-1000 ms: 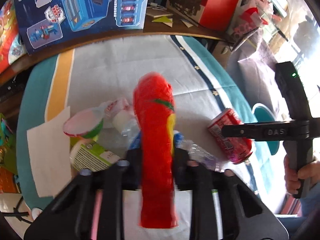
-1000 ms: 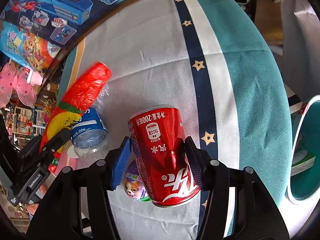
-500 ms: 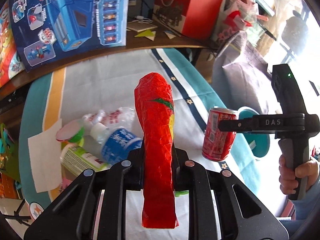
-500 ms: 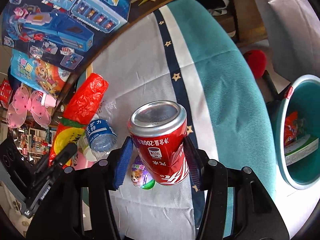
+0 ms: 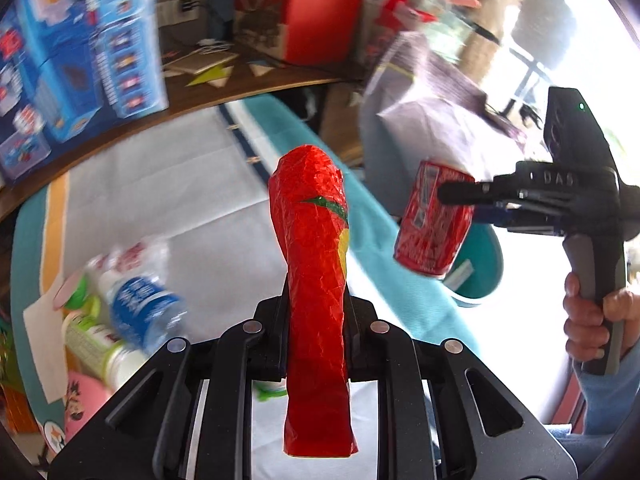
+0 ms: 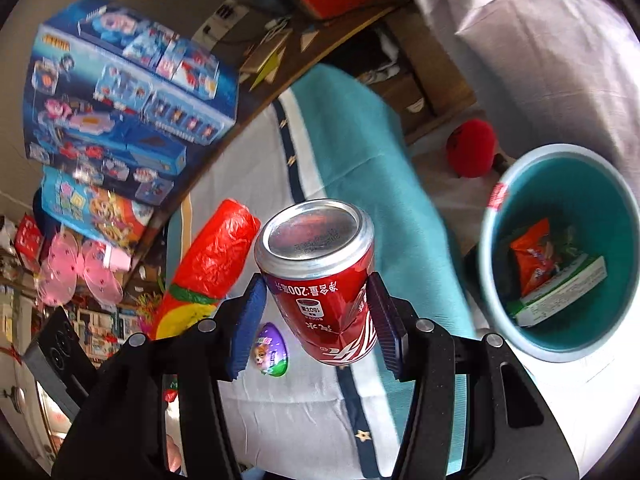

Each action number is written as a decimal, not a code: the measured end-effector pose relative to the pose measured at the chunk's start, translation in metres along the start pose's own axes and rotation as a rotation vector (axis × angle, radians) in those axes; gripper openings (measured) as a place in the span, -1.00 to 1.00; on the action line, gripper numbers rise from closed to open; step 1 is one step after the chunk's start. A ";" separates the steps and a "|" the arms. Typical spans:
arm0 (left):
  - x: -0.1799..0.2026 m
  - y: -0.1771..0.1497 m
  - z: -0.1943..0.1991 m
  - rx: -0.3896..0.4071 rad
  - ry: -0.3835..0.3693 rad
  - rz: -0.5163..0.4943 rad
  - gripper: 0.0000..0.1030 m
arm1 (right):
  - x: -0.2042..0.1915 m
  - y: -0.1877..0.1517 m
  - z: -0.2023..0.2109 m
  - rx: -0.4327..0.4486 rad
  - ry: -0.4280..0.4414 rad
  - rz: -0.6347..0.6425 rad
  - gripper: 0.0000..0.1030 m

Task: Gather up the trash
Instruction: 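Carry the chip bag and cola can over the teal bin and release both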

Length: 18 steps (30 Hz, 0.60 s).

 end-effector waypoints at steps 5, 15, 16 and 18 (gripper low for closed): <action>0.050 0.011 -0.018 -0.025 -0.047 -0.089 -0.62 | 0.050 0.011 0.051 0.100 -0.032 -0.069 -0.04; 0.156 0.018 -0.080 -0.142 -0.146 -0.228 -0.61 | 0.142 0.013 0.113 0.210 -0.085 -0.199 -0.04; 0.163 0.017 -0.085 -0.153 -0.150 -0.236 -0.61 | 0.150 0.013 0.115 0.211 -0.086 -0.210 -0.04; 0.180 0.017 -0.100 -0.180 -0.160 -0.257 -0.60 | 0.164 0.013 0.117 0.210 -0.086 -0.231 -0.03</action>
Point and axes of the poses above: each gripper's, at about its wrist camera, not at the fingertips, and z roughly against the way its jaws point, x to its right, y to its top, the point moved 4 cm from there along -z, roughly the way its jaws point, and after that the axes turned 1 degree about y, right-handed, at the moved point
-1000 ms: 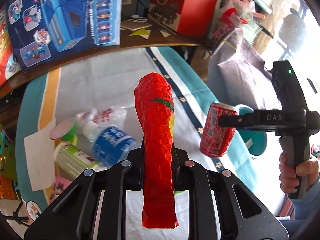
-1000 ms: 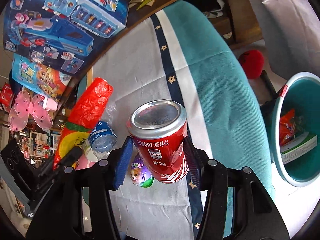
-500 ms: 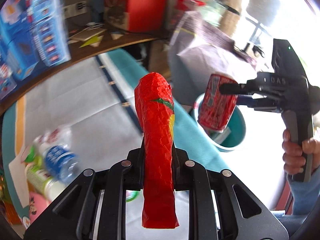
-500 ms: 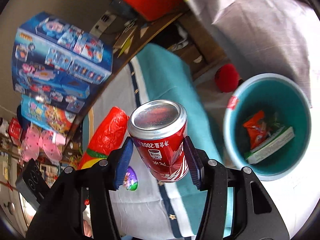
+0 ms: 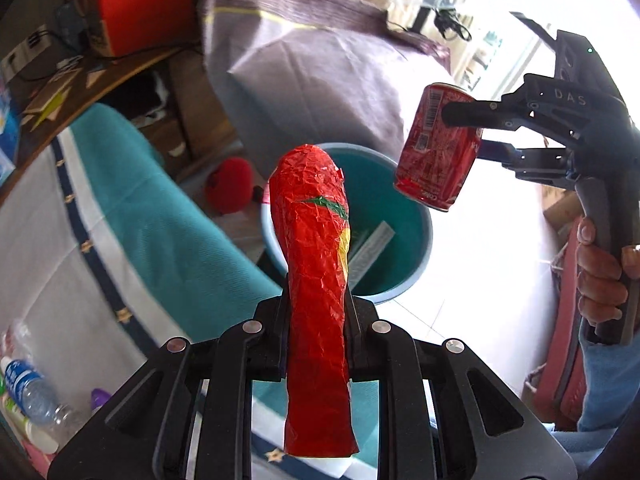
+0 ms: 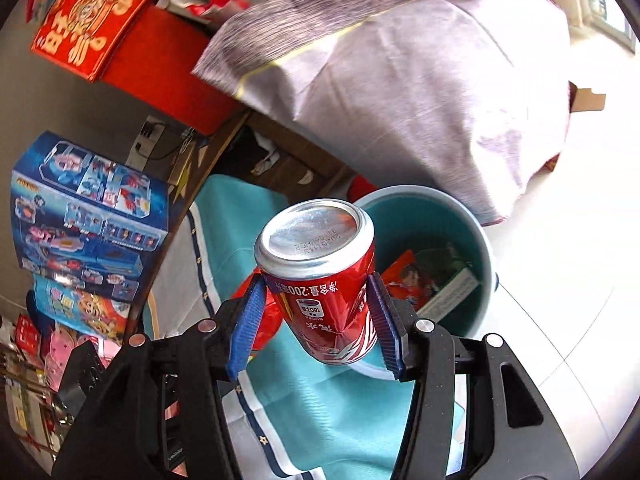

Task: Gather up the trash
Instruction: 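Carry the chip bag and cola can over the teal bin and release both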

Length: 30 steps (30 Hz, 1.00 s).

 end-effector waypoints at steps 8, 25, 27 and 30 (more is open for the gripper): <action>0.018 0.012 -0.043 -0.070 -0.015 -0.010 -0.56 | 0.035 0.011 -0.002 -0.012 -0.010 -0.046 -0.03; 0.015 0.023 -0.069 -0.087 0.026 0.016 0.70 | 0.042 0.025 -0.024 -0.037 -0.058 -0.032 -0.04; 0.013 0.022 -0.068 -0.090 0.026 0.024 0.73 | 0.041 0.025 -0.028 -0.040 -0.063 -0.030 -0.03; 0.010 0.020 -0.066 -0.091 0.023 0.030 0.75 | 0.040 0.027 -0.035 -0.035 -0.085 -0.017 -0.04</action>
Point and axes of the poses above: each gripper's, at about its wrist camera, not at the fingertips, and z roughly against the way its jaws point, x to its right, y to its top, the point moved 4 cm from there along -z, roughly the way its jaws point, and after that the axes turned 1 degree about y, right-handed, at the moved point
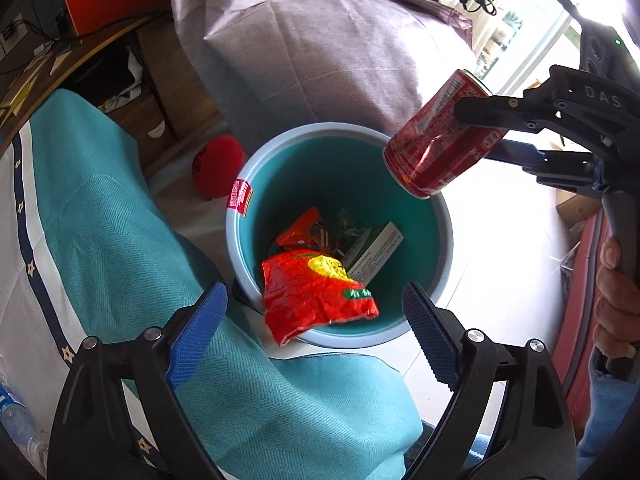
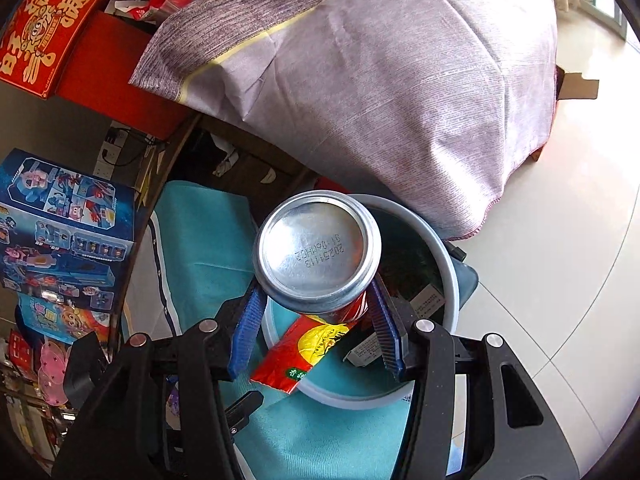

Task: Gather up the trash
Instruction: 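Carry the chip bag and cola can over the teal bin and release both, then withdraw both open tools from above the bin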

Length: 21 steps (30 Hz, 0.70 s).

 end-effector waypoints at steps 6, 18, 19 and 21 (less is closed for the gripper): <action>-0.006 -0.003 0.003 0.001 -0.009 0.017 0.82 | -0.004 0.000 -0.014 -0.017 -0.023 0.009 0.34; -0.009 -0.012 0.011 0.006 -0.028 0.030 0.84 | -0.004 -0.016 -0.022 -0.076 -0.055 -0.026 0.58; -0.010 -0.013 0.012 0.008 -0.028 0.031 0.84 | -0.004 -0.018 -0.022 -0.079 -0.059 -0.031 0.65; -0.011 -0.015 0.016 0.014 -0.028 0.034 0.84 | -0.006 -0.021 -0.020 -0.077 -0.064 -0.033 0.70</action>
Point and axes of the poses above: each gripper's, at about its wrist camera, not at the fingertips, and z roughly against the way its jaws point, x to its right, y to its top, the point moved 4 cm from there along -z, roughly the way its jaws point, and after that the axes turned 1 degree about y, right-handed, at the moved point
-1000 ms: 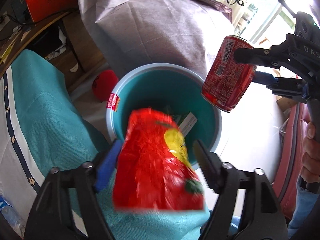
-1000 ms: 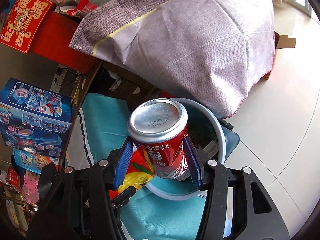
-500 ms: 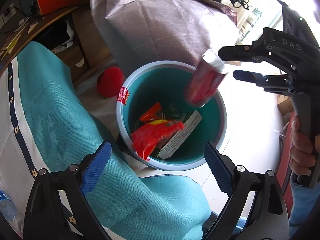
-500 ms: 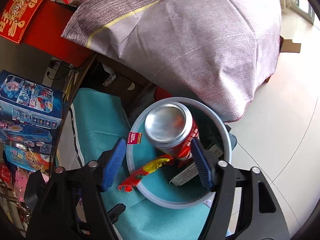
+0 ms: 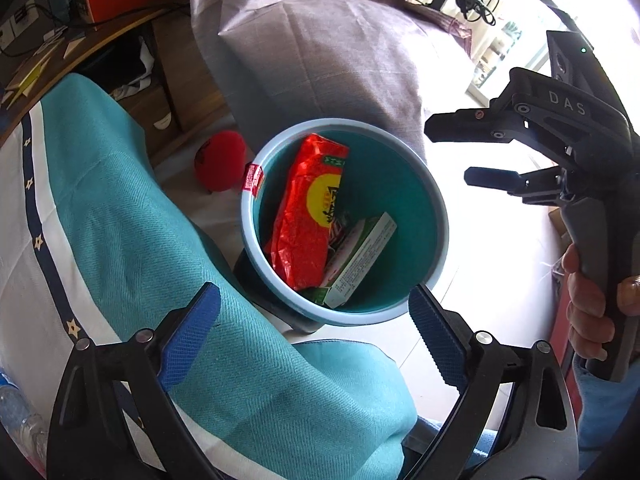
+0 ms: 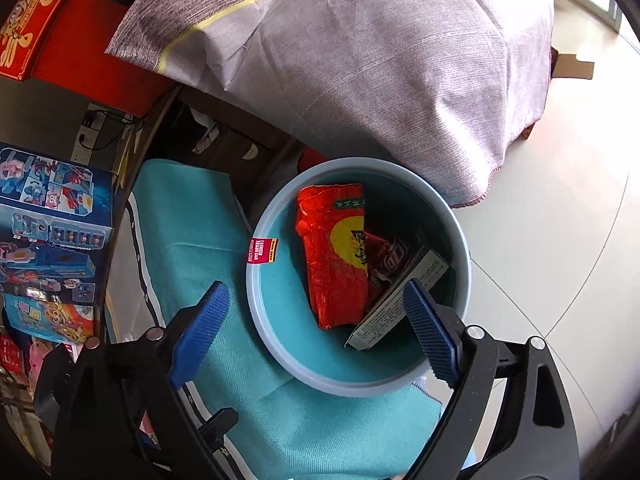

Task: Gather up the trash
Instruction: 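Withdraw both open tools from above the bin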

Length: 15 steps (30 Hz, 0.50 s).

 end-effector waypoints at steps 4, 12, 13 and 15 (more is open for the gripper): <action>-0.006 -0.008 0.009 0.009 0.001 0.007 0.85 | -0.006 -0.006 0.002 -0.005 -0.004 0.001 0.70; -0.031 -0.027 0.035 0.044 0.018 0.051 0.86 | -0.034 -0.028 0.001 -0.026 -0.002 0.036 0.70; -0.035 -0.031 0.039 0.050 0.021 0.060 0.86 | -0.039 -0.031 0.000 -0.029 -0.002 0.043 0.70; -0.045 -0.038 0.048 0.060 0.027 0.078 0.86 | -0.049 -0.038 -0.001 -0.038 0.001 0.058 0.70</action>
Point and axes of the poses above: each gripper's, at about its wrist camera, not at the fingertips, and z roughly against the way its jaws point, x to its right, y to its top, the point moved 4 cm from there along -z, roughly the way its jaws point, and after that the axes turned 1 degree about y, right-handed, at the moved point
